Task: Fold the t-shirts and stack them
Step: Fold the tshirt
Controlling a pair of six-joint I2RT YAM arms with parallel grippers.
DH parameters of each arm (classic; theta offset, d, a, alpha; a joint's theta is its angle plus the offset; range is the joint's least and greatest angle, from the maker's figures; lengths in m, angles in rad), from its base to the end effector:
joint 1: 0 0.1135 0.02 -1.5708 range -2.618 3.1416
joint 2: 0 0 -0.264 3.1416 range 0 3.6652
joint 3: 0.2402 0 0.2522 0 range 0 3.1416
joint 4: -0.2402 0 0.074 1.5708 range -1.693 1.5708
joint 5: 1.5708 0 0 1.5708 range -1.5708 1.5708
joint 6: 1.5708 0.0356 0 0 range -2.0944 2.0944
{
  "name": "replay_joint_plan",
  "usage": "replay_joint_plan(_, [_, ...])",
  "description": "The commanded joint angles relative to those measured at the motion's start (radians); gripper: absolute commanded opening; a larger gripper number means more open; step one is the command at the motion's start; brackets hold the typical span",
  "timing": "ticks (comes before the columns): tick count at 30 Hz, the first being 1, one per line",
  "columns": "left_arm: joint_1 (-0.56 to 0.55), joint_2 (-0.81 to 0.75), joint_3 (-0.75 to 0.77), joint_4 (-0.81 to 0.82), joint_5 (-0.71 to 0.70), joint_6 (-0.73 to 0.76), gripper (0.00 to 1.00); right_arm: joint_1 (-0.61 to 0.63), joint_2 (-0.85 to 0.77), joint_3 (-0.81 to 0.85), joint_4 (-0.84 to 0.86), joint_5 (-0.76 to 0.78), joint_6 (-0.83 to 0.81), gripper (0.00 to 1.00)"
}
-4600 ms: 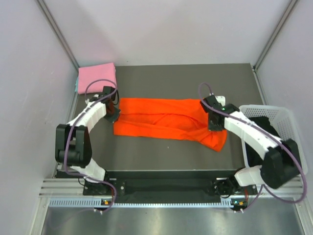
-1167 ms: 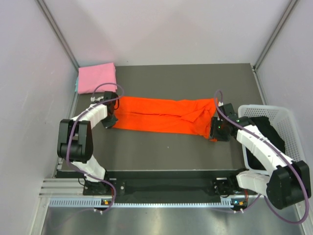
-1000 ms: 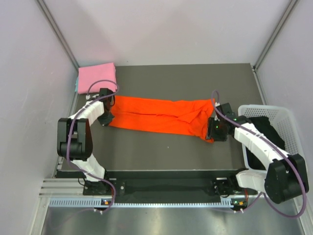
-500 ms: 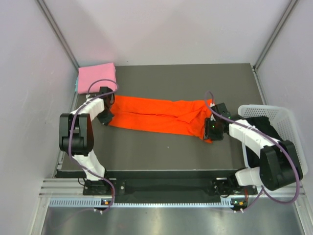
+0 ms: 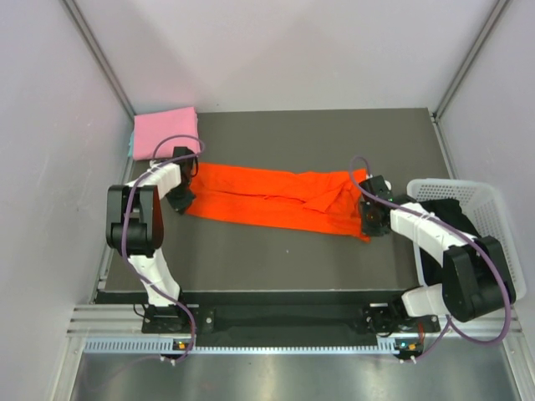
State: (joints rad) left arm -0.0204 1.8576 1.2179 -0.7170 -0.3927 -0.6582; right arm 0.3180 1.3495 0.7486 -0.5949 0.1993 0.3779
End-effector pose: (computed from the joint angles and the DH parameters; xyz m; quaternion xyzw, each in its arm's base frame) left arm 0.3499 0.0065 0.1642 -0.3255 0.9195 0.1480 0.1634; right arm 0.2282 0.0677 0.1807 0.0478 0.9766 -0.0286 0.2077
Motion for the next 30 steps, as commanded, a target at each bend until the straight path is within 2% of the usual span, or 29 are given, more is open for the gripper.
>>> replay_joint_plan(1, [0.013, 0.023, 0.029, -0.018, -0.1, 0.006, 0.0, -0.002, -0.026, 0.057, -0.038, 0.12, 0.012, 0.0])
replay_joint_plan(4, [0.013, 0.014, 0.032, -0.021, -0.123, -0.006, 0.0, -0.002, -0.013, 0.075, -0.051, 0.135, 0.013, 0.0])
replay_joint_plan(6, [0.011, 0.005, 0.038, -0.021, -0.088, -0.011, 0.0, 0.0, 0.016, 0.083, -0.046, 0.118, 0.019, 0.01])
replay_joint_plan(10, [0.01, -0.034, 0.048, -0.033, -0.006, -0.038, 0.23, 0.0, 0.046, 0.103, -0.048, 0.083, 0.039, 0.12])
replay_joint_plan(11, [0.004, -0.046, 0.037, -0.029, 0.003, -0.037, 0.26, 0.0, 0.046, 0.109, -0.054, 0.092, 0.05, 0.17])
replay_joint_plan(13, [0.0, -0.078, 0.028, -0.036, -0.008, -0.037, 0.3, 0.0, 0.042, 0.127, -0.077, 0.1, 0.056, 0.21])
replay_joint_plan(14, [0.002, -0.086, 0.029, -0.042, -0.02, -0.037, 0.36, 0.0, 0.04, 0.139, -0.085, 0.098, 0.061, 0.24])
replay_joint_plan(17, [0.002, -0.081, 0.083, -0.111, -0.067, -0.038, 0.44, 0.001, 0.025, 0.162, -0.143, 0.106, 0.081, 0.31])
replay_joint_plan(21, [0.0, -0.141, 0.135, -0.138, -0.029, -0.002, 0.46, 0.004, -0.041, 0.238, -0.212, 0.115, 0.148, 0.35])
replay_joint_plan(23, [0.0, -0.202, 0.128, -0.084, 0.077, 0.05, 0.48, 0.004, -0.069, 0.258, -0.2, 0.097, 0.208, 0.4])
replay_joint_plan(24, [0.0, -0.218, 0.121, -0.058, 0.15, 0.075, 0.66, 0.004, -0.07, 0.27, -0.191, 0.071, 0.232, 0.41])
replay_joint_plan(25, [0.0, -0.233, 0.114, -0.009, 0.219, 0.097, 0.78, 0.004, -0.064, 0.274, -0.165, 0.049, 0.274, 0.42])
replay_joint_plan(26, [-0.001, -0.253, 0.103, 0.005, 0.28, 0.117, 0.83, 0.006, -0.056, 0.281, -0.149, 0.026, 0.292, 0.44])
replay_joint_plan(27, [-0.004, -0.261, 0.095, 0.022, 0.387, 0.124, 0.83, 0.009, -0.047, 0.282, -0.105, -0.025, 0.312, 0.47])
replay_joint_plan(30, [-0.026, -0.275, 0.077, 0.05, 0.526, 0.143, 0.83, 0.044, 0.009, 0.275, 0.008, -0.089, 0.394, 0.49])
